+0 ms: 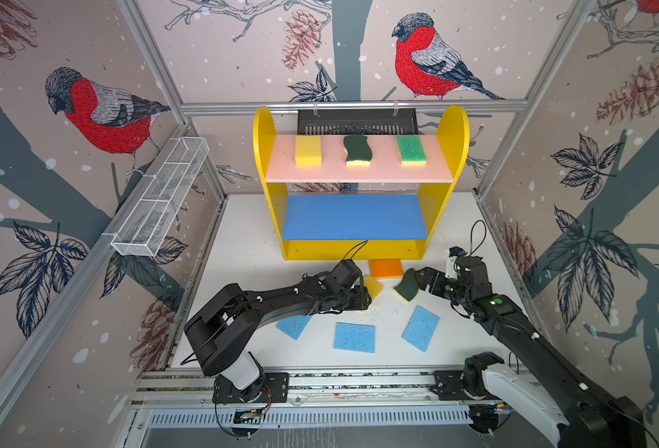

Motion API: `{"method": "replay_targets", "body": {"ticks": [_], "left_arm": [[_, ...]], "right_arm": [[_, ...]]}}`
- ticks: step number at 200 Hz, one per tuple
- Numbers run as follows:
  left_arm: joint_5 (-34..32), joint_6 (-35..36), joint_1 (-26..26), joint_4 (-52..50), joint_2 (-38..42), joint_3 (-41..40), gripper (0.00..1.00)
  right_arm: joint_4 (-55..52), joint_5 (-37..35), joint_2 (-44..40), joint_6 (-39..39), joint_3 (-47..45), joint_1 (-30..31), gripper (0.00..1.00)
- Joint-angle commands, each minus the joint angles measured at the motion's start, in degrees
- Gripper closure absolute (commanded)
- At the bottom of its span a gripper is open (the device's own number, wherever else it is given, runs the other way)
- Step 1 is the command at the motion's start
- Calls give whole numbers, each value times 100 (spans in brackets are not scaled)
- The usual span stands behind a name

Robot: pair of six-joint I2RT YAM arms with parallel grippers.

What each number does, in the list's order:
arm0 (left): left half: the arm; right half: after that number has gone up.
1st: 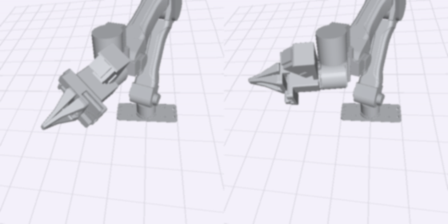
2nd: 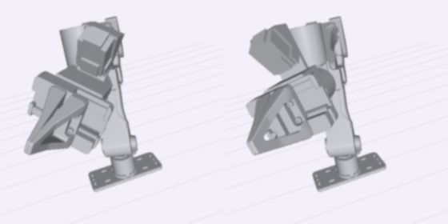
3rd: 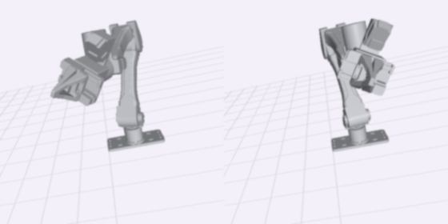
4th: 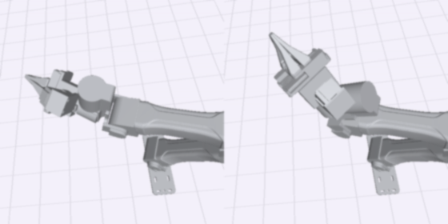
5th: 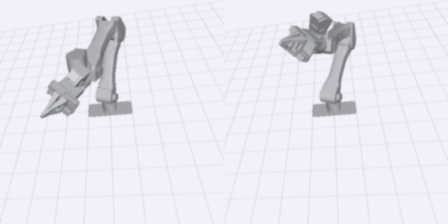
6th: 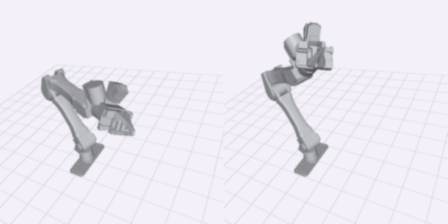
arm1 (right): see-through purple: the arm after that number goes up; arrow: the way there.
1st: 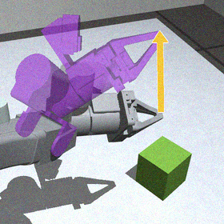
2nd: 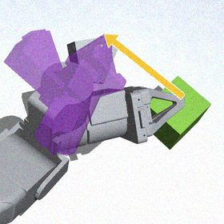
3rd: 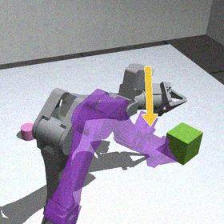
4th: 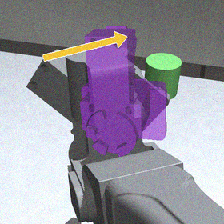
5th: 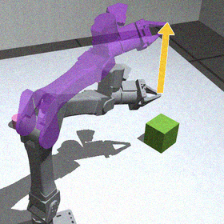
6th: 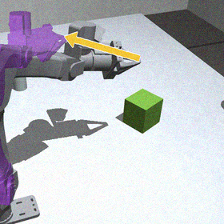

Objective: Arrange cleaning sponges on a shelf
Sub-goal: Move the cleaning sponge to the center of the table, then pick up the cleaning sponge from the center of the table.

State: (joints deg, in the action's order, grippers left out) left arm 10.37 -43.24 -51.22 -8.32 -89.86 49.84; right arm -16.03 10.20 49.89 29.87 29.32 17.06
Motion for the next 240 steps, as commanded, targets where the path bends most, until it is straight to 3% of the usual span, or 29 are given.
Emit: {"method": "replay_targets", "body": {"ticks": [1,8,38,89,100,150,240], "left_arm": [[-519,1372,-108,-738,223,175,29],[-674,1682,-153,-884,264,216,23],[-1541,2410,-266,-1224,267,188,19],[-1514,3013,-272,-371,495,-283,12],[-1321,3098,-272,-216,498,-305,2],[-1529,3190,-272,-179,-62,-107,5],[-1107,3438,-274,-112,-752,318,6]], "right_arm": [[10,-26,-84,-95,-21,-16,4],[29,-40,-108,-83,-42,-10,4],[50,-39,-120,-34,-67,-14,4],[-34,-83,-190,-29,-64,-20,4],[-29,-92,-199,-20,-64,-19,4],[-5,-106,-194,10,-93,-23,4],[-67,-167,-210,12,-76,-32,4]]}}
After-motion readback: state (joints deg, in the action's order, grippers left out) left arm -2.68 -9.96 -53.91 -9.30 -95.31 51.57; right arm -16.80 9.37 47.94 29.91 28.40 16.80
